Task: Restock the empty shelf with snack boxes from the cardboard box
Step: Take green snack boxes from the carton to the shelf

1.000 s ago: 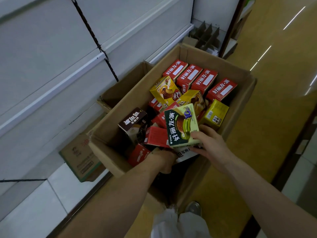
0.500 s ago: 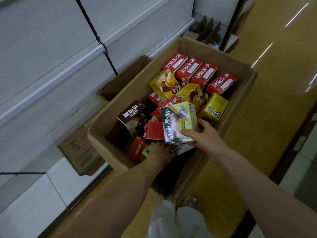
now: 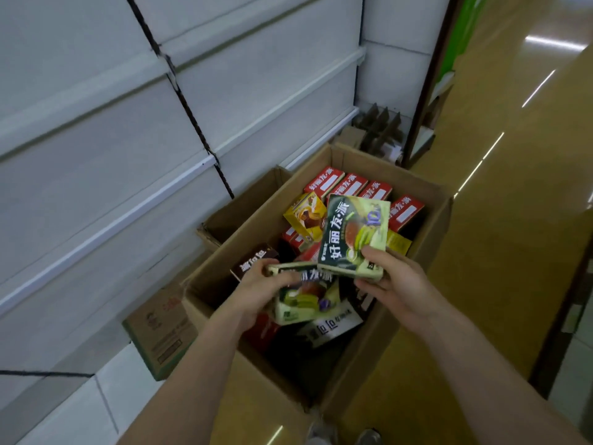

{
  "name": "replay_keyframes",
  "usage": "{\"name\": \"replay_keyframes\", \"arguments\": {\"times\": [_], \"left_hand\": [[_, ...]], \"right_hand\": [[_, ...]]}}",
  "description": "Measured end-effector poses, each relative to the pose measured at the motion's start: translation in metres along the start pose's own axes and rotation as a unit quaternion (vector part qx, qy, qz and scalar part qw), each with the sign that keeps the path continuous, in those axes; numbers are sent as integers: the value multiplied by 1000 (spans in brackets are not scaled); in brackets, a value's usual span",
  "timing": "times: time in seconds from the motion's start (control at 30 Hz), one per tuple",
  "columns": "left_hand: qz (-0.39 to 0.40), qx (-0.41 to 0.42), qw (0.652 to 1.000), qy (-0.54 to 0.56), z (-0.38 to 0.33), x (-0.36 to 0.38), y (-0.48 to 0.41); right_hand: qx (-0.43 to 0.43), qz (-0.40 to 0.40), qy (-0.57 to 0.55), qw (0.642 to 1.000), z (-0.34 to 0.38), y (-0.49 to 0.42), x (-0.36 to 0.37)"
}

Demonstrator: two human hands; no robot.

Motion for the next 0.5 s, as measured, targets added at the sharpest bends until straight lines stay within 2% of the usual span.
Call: {"name": "replay_keyframes", "arguments": {"times": [0.1,0.17,0.37,0.5], "left_hand": [[-6,7,986,169,-27,21,12],[25,14,974,223,-47,39,18],[132,88,964,212,-127,91,32],[181,123,957,191,-184,120,33]], "right_hand": [[-39,-8,-38,998,33,16,-1],[-58,-7,-41,997,50,27,-3],[-129,-16,-48,990,99,70,-16],[-192,-59,-49,978,143,97,-24]]}}
Point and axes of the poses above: each hand's wrist, its own y-axis away from the middle knuckle, its own x-axis out of the palm, z = x × y, the point moved 6 cm from there along -y, towards the middle knuckle, and after that the axes turned 5 degrees about z, right-handed, at the moved point
